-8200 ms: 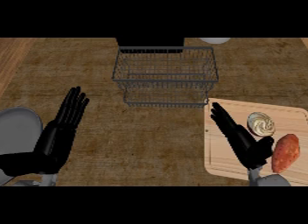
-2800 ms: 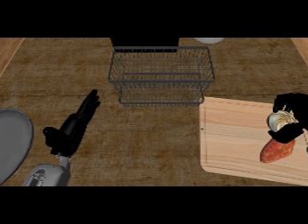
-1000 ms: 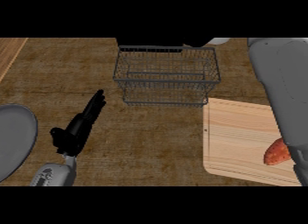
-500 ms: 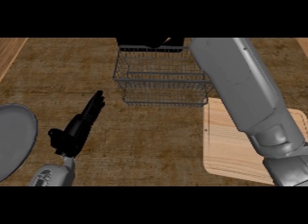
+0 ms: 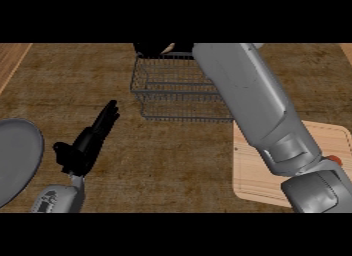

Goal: Pick the cupcake from the cutting board and place it in the tiered basket

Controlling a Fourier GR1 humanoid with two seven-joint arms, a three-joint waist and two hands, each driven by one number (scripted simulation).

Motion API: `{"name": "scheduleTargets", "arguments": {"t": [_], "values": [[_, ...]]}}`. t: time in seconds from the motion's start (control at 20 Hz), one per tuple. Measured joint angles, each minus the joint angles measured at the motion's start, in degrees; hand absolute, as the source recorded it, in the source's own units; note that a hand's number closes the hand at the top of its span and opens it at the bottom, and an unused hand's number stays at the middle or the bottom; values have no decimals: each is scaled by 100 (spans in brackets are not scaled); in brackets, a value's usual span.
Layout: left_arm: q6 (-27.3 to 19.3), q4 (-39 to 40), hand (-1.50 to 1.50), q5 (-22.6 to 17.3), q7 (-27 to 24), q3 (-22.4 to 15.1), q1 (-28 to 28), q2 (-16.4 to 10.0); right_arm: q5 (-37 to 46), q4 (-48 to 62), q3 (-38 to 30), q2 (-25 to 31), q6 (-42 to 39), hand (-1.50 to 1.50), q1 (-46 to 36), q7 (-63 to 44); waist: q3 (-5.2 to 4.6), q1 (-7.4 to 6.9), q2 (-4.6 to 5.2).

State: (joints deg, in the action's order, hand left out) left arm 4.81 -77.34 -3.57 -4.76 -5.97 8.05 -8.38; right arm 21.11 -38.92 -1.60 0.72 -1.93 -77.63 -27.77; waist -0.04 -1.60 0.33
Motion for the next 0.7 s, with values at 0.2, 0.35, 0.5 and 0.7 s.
{"name": "scheduleTargets", "arguments": {"t": [0.2,0.35,0.5,0.7], "values": [[-32,18,0,54,-32,-12,-45,23,-688,211,-254,-44,-11,-150,-86,-633,1,-5,-14],[-8,3,0,39,3,13,-22,24,-1141,230,-321,-59,124,-150,-37,-809,1,14,-22],[28,104,0,56,-88,34,-60,35,-1399,230,-341,-65,406,-150,-12,-775,2,34,-19],[-8,-23,0,85,-80,29,-182,50,-1238,-2,-388,106,997,-150,32,-753,2,87,-35]]}}
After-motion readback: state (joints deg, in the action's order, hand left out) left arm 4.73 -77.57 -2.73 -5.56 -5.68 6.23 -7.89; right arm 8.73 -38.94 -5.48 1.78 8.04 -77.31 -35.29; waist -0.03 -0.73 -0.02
